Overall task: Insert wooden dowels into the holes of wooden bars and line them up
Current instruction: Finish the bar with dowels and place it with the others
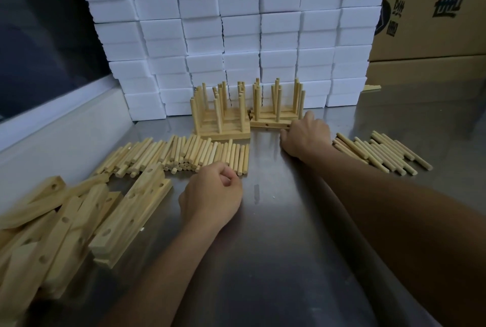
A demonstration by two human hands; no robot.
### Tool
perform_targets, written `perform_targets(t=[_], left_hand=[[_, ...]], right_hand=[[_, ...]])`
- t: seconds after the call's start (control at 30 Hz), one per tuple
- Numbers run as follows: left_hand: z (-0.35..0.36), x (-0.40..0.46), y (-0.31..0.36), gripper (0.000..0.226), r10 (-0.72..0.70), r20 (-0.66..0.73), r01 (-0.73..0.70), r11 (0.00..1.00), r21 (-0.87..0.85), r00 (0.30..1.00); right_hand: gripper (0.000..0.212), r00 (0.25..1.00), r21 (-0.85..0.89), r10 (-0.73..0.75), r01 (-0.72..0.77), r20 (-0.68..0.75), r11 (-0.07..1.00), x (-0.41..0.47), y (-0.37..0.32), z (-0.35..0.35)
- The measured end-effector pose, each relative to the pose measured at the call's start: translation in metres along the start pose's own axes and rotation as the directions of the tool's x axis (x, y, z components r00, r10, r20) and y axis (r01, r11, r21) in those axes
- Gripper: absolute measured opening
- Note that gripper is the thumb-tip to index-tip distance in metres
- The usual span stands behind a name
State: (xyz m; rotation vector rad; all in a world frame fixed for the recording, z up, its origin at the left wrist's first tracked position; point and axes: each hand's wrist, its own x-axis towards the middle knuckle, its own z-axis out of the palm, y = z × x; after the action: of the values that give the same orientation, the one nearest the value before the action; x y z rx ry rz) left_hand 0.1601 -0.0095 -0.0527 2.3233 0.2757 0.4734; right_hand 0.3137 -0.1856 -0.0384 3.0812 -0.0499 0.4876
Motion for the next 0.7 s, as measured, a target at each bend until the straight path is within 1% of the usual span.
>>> perform_targets(t=[0.3,0.4,0.47,0.57,0.7], left_hand=[[0.001,0.001,-0.002,0.013,0.038,0.006,-0.039,0.999,0.033,0.999],[0.002,0.002,-0.003,0.013,0.035,0.006,-0.036,0.999,0.036,0.999],[0.001,0.001,-0.003,0.013,0.033,0.003,-0.033,0.999,0.04,0.999],[0.001,0.002,-0.003,0.014,0.028,0.004,-0.028,0.999,0.045,1.0],[0.0,0.001,-0.001,0.014,0.015,0.018,-0.016,0.999,0.051,1.0]], right_hand=[[0.065,0.994,0.049,0.07,-0.075,0.087,0.996,0.012,0.0,0.005],[0.067,0.994,0.059,0.09,-0.094,0.067,0.994,0.01,-0.001,0.005],[0.061,0.997,0.042,0.074,-0.076,0.033,0.996,0.006,-0.004,0.005],[0.045,0.999,0.049,0.039,-0.04,0.006,0.998,-0.002,-0.008,0.005],[0.04,1.0,0.006,-0.011,0.011,-0.002,1.0,-0.021,-0.008,0.001]])
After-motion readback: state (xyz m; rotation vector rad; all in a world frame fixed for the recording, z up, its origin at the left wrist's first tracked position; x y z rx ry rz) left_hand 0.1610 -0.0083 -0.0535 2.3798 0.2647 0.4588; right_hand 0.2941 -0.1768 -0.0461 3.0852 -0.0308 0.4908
